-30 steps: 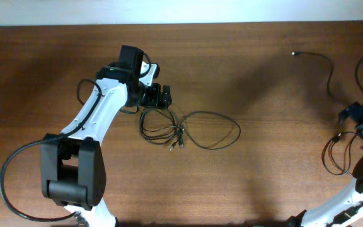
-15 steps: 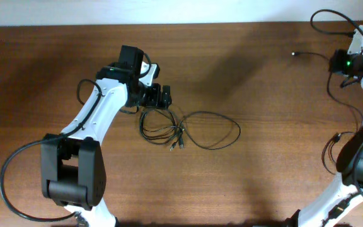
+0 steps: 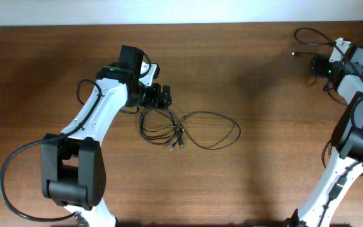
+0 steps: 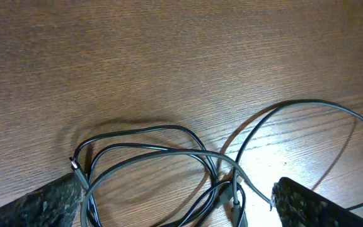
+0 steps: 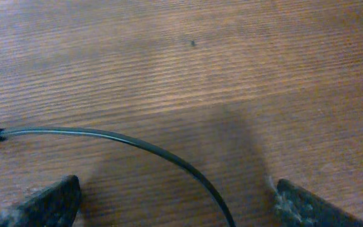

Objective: Untangle cables
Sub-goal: 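Carry the cable end to the upper right with the right gripper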

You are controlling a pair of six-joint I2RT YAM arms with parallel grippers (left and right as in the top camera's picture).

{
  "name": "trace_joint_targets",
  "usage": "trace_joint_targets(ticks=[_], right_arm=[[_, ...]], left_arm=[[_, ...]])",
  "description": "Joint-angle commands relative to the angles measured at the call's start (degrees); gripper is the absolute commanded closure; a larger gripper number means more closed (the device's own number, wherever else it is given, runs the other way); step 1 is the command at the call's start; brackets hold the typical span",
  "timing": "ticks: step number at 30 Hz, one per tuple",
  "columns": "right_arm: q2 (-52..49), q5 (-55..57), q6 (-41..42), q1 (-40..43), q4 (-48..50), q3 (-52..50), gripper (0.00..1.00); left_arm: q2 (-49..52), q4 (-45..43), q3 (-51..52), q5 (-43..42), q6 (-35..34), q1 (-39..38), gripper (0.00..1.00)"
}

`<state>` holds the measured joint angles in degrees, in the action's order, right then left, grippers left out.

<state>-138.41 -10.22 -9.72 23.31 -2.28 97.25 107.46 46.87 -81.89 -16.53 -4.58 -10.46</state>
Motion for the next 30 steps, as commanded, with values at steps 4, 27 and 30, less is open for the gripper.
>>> trace_joint_targets(ticks=[4,27,30], right_arm=[[-0.90,-3.76,-0.57,0.00,-5.09,0.17,0.88],[29.09,1.01,34.29,8.31,-72.96,-0.92,0.96],[29.09,5.95,45.59,8.33,-74.79,-3.50,0.96]], left_arm=[[-0.55,-0.11,-0.61,-0.63,-0.13,0.24,0.01],[-0.55,-0.11,-0.61,-0.63,-0.11,0.24,0.01],[-0.55,-0.11,-0.61,-0.63,-0.13,0.24,0.01]])
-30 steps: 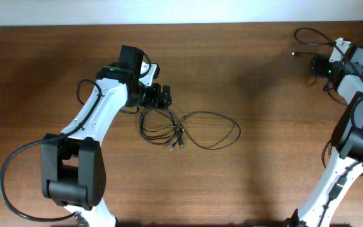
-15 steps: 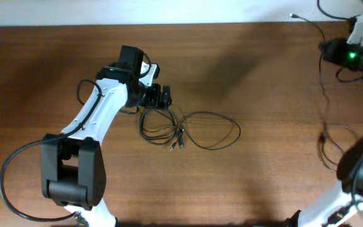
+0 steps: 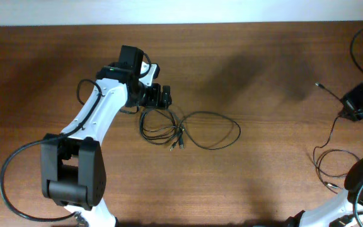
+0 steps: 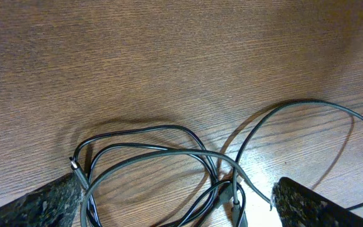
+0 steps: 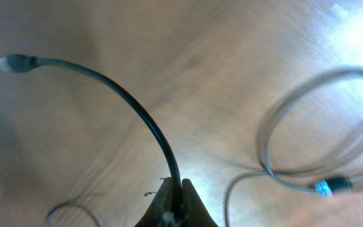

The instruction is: Untangle cables

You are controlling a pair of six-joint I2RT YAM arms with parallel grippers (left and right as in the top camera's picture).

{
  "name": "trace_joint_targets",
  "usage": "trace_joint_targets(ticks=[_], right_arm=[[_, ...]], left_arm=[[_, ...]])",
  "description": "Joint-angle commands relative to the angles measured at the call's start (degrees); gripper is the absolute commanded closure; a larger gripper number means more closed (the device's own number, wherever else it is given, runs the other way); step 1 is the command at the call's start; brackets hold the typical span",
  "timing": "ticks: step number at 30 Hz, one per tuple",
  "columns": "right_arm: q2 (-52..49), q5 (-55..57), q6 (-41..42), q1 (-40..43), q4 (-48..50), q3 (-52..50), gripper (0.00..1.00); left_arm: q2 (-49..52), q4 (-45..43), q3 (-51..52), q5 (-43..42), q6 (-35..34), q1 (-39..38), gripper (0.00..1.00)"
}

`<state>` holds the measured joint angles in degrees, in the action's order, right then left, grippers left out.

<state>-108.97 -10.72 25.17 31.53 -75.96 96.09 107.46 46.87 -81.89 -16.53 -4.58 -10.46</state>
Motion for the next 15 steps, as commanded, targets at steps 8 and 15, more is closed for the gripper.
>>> trace_joint_targets(ticks=[8,15], right_arm=[[-0.35,28.65,47.89,0.09,-11.45,-11.15,0.96],[-0.35,36.59,52.04,0.11,2.84,-27.91,0.96]], left_arm=[[-0.55,-0.11,-0.61,-0.63,-0.13,0.24,0.01],[-0.55,-0.11,-0.61,-0.63,-0.13,0.24,0.01]])
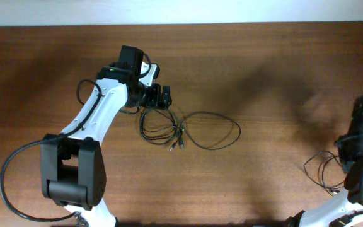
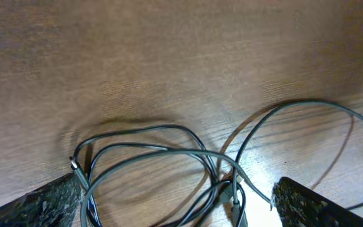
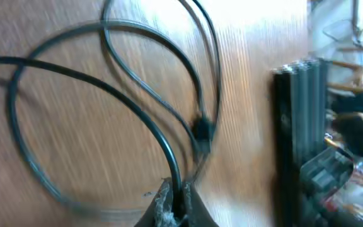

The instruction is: Untangle cables

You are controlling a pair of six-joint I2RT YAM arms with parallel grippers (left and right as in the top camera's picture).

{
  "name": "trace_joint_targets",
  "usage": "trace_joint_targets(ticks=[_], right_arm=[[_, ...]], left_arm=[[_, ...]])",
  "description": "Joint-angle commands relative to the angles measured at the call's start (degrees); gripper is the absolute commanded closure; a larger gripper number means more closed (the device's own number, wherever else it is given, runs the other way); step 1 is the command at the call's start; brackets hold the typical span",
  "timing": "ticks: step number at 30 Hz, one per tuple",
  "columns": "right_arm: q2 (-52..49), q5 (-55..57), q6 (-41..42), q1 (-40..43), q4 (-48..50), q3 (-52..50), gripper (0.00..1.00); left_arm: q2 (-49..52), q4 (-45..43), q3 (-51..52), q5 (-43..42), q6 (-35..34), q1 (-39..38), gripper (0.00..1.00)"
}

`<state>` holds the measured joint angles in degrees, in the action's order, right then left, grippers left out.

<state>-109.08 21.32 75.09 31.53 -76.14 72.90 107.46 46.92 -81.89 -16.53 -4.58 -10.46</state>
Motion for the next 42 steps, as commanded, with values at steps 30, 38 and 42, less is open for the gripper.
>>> trace_joint_targets(ticks=[30,38,42], right_arm=[[-0.26,-39.28,-33.14,-9.84,59.19,-15.80,0.62],[-0.24,-51.10,-42.36,-10.82,54.49,4.79,0.16],[-0.24,-41.51,-54.14,-6.23,19.17,22.34,0.11]], left_arm=[[-0.55,-0.15,-0.61,-0.63,-0.13,0.24,0.01],[-0.55,-0.15,-0.61,-0.63,-0.13,0.24,0.01],[-0.55,-0.15,-0.61,-0.63,-0.13,0.24,0.01]])
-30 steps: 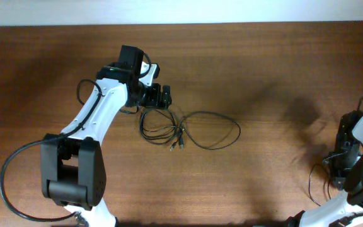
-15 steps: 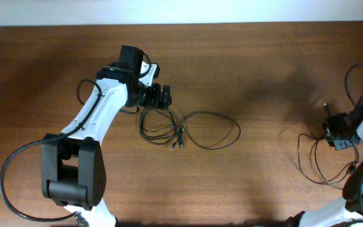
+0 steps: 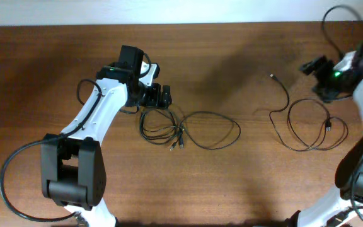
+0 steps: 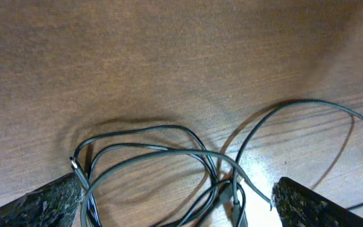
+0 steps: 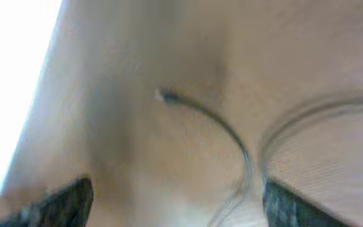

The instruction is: Untangle cables

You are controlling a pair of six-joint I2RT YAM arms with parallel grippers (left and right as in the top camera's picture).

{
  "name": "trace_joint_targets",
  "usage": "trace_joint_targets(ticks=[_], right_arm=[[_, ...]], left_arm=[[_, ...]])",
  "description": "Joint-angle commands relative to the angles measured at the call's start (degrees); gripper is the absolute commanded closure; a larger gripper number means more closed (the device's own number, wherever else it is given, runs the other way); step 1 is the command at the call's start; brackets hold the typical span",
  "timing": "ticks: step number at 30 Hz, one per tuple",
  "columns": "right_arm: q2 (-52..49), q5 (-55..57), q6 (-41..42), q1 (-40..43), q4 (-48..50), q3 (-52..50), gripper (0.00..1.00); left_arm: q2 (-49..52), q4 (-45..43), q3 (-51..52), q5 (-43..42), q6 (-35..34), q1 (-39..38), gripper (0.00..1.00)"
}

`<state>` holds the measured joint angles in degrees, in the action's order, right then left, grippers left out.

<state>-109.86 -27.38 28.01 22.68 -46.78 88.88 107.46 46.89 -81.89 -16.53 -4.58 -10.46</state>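
A tangle of thin black cables [image 3: 162, 130] lies left of the table's middle, and one long loop [image 3: 216, 130] runs out to its right. My left gripper [image 3: 156, 96] hangs open just behind it; in the left wrist view the coils [image 4: 150, 157] sit between its fingers [image 4: 40, 205], untouched. A separate black cable [image 3: 309, 126] lies in loose loops at the right, its plug end [image 3: 273, 76] pointing back. My right gripper [image 3: 315, 67] is open above the cable's far side. The blurred right wrist view shows that plug end [image 5: 164, 96] and nothing between the fingers.
The brown wooden table [image 3: 244, 183] ends at a pale wall along the back. A cable from the right arm arches over the far right corner [image 3: 339, 12]. The left arm's own cable loops near its base [image 3: 17, 164].
My right gripper was shut on a cable low at the right edge. Now it is open, farther back, and that cable lies in loops on the right side of the table. The left gripper has not moved.
My right gripper stood open around a cable at the far right corner. It was then shut on that cable at the right edge, then lower near the front right. Now the cable lies apart from the tangle and the gripper is open. The left gripper stayed open throughout.
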Motion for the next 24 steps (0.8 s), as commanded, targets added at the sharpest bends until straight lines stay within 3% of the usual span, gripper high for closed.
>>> trace_joint_targets(ticks=[1,4,7,12,13,14,15,16,21,22,23,24], right_arm=[[0.55,14.32,-7.04,4.04,-16.72,7.26,0.09],[0.50,27.15,-6.99,6.69,-24.98,2.67,0.07],[0.50,27.23,-6.10,6.97,-18.18,-8.07,0.01],[0.48,28.28,-1.97,6.97,-2.95,-22.12,0.00],[0.48,28.26,-1.97,6.91,0.61,-23.56,0.09],[0.48,28.06,-0.90,6.91,4.83,-24.98,0.44],[0.48,28.09,-0.48,6.93,7.39,-25.62,0.86],[0.48,28.09,-0.48,6.93,9.01,-25.70,0.96],[0.46,27.74,1.42,6.93,20.65,-25.66,0.96],[0.48,26.82,1.42,6.95,21.11,-25.27,0.76],[0.57,24.41,1.40,6.99,20.22,-24.00,0.48],[0.94,20.76,1.36,6.99,16.48,-20.72,0.39]], left_arm=[[-0.55,-0.13,-0.61,-0.63,-0.13,0.24,0.01],[-0.55,-0.13,-0.61,-0.63,-0.13,0.24,0.01],[-0.55,-0.13,-0.61,-0.63,-0.13,0.24,0.01],[-0.55,-0.13,-0.61,-0.63,-0.13,0.24,0.01],[-0.55,-0.13,-0.61,-0.63,-0.13,0.24,0.01],[-0.55,-0.13,-0.61,-0.63,-0.13,0.24,0.01],[-0.55,-0.13,-0.61,-0.63,-0.13,0.24,0.01],[-0.55,-0.13,-0.61,-0.63,-0.13,0.24,0.01],[-0.55,-0.13,-0.61,-0.63,-0.13,0.24,0.01],[-0.55,-0.13,-0.61,-0.63,-0.13,0.24,0.01],[-0.55,-0.13,-0.61,-0.63,-0.13,0.24,0.01],[-0.55,-0.13,-0.61,-0.63,-0.11,0.24,0.01]])
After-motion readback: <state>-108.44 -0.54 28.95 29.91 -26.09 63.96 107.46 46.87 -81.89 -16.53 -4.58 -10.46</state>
